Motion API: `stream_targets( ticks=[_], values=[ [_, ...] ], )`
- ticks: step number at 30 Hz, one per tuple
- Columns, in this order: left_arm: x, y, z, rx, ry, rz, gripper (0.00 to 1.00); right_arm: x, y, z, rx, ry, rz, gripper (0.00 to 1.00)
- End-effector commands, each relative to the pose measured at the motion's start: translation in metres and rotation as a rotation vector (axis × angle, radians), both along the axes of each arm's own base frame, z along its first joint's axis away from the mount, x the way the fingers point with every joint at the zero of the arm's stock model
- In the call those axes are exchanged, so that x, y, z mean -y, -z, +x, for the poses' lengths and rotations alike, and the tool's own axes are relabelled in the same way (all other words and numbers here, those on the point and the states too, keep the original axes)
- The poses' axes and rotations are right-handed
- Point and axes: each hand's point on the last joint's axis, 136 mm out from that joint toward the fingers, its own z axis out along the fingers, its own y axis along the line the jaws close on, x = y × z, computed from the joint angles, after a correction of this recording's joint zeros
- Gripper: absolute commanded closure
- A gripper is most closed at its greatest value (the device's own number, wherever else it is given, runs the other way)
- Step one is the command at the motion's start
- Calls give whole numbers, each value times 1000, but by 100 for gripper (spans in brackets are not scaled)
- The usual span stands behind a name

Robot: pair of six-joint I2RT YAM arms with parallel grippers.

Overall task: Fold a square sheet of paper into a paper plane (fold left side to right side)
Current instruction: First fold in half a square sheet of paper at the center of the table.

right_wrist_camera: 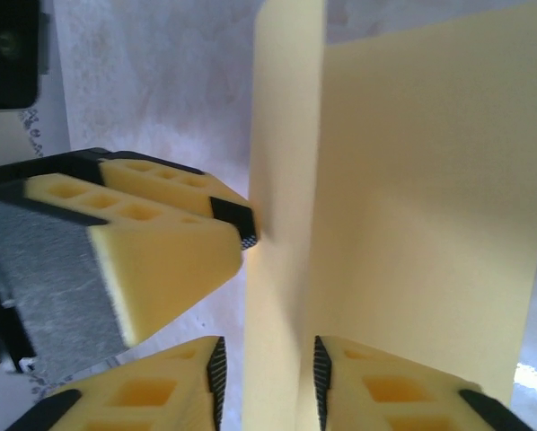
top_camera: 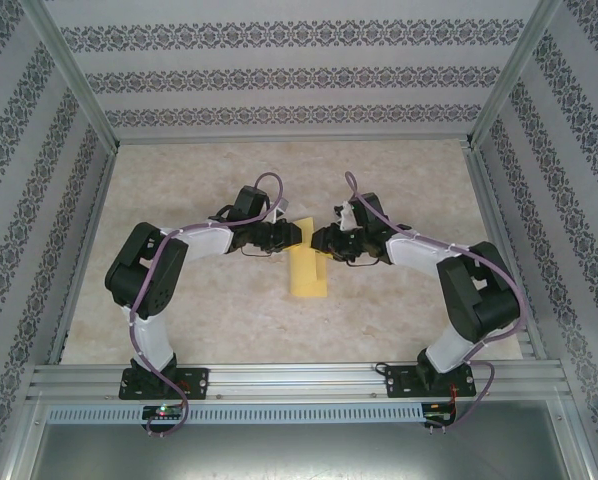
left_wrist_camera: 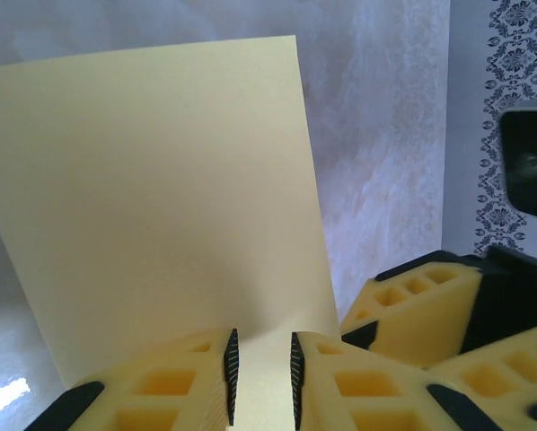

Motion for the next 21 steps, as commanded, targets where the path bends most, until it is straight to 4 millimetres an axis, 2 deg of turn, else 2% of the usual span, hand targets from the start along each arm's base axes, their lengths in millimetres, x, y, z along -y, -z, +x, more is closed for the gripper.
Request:
stream_targets(
  ticks=[1, 6, 9, 11, 17, 21],
  values=[
    [7, -2, 1, 24, 22, 6, 74, -7, 2, 0, -16, -12, 25, 74],
    [7, -4, 1, 29, 24, 8, 74, -4, 11, -1, -31, -17, -14, 83],
    [7, -6, 0, 33, 27, 10, 73, -2, 13, 0, -28, -17, -30, 95],
    [6, -10, -1, 44, 28, 17, 67, 2, 16, -1, -27, -19, -70, 99],
    [-14, -26, -7, 90, 3, 117, 54, 18, 31, -4, -34, -13, -184, 100],
    [-29, -17, -15, 63, -22, 205, 50, 27, 41, -3, -39, -4, -238, 100]
  ],
)
